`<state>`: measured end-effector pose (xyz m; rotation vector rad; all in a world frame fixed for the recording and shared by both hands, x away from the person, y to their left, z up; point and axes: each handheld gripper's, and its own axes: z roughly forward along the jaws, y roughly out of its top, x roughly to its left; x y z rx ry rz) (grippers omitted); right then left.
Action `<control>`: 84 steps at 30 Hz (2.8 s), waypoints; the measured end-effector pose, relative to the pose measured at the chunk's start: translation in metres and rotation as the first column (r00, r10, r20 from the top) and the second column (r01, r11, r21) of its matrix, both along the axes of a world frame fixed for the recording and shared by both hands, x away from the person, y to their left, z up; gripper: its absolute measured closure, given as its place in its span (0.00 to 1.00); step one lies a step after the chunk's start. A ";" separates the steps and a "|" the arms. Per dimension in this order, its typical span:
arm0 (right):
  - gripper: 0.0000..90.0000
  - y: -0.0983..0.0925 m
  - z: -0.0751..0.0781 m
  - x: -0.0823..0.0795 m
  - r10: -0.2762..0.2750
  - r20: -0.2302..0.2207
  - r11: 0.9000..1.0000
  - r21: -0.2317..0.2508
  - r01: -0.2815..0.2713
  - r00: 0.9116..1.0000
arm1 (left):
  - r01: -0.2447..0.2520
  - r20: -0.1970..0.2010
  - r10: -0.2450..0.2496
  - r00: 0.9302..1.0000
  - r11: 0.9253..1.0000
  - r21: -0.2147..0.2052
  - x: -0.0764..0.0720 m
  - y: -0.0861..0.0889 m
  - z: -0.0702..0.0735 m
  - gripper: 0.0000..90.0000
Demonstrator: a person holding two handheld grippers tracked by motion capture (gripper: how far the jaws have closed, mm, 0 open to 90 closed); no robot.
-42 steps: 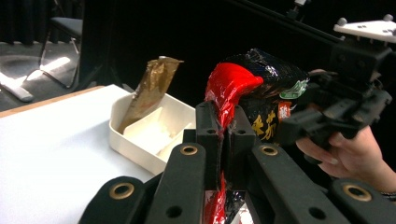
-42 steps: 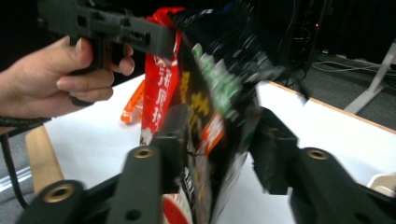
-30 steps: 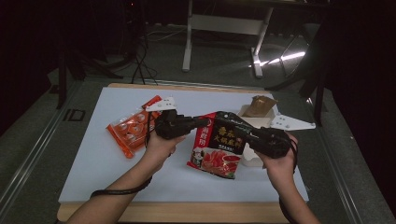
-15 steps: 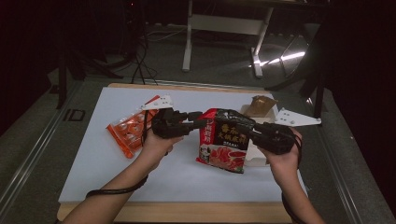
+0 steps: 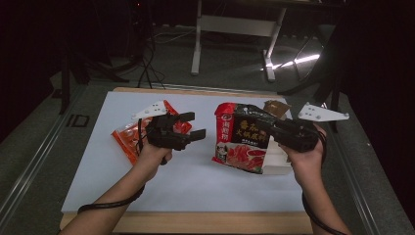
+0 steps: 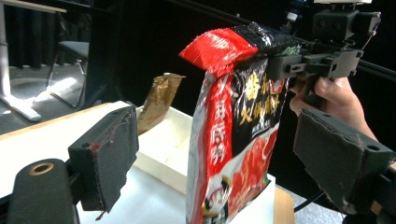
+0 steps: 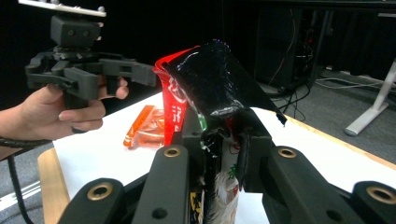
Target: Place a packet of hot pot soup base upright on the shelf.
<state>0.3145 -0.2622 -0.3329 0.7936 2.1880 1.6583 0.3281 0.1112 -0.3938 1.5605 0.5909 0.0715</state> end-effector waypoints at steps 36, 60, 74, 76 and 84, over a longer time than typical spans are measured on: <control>0.85 -0.061 0.020 0.075 -0.119 0.051 0.992 0.037 0.117 0.992 | -0.169 0.064 0.162 0.985 0.977 0.130 -0.049 0.056 -0.075 0.02; 0.85 -0.111 -0.015 0.115 -0.208 -0.006 0.978 0.008 0.208 0.978 | -0.159 0.019 0.158 0.987 0.976 0.149 -0.063 0.069 -0.106 0.01; 0.84 -0.100 -0.038 0.129 -0.177 0.012 0.981 -0.083 0.177 0.984 | -0.161 0.013 0.161 0.987 0.975 0.150 -0.062 0.071 -0.110 0.02; 0.83 -0.097 -0.041 0.131 -0.161 0.009 0.983 -0.087 0.161 0.987 | -0.159 0.010 0.160 0.987 0.977 0.145 -0.061 0.071 -0.111 0.02; 0.83 -0.092 -0.053 0.131 -0.139 0.003 0.988 -0.071 0.139 0.990 | -0.157 0.001 0.159 0.987 0.977 0.147 -0.062 0.072 -0.114 0.02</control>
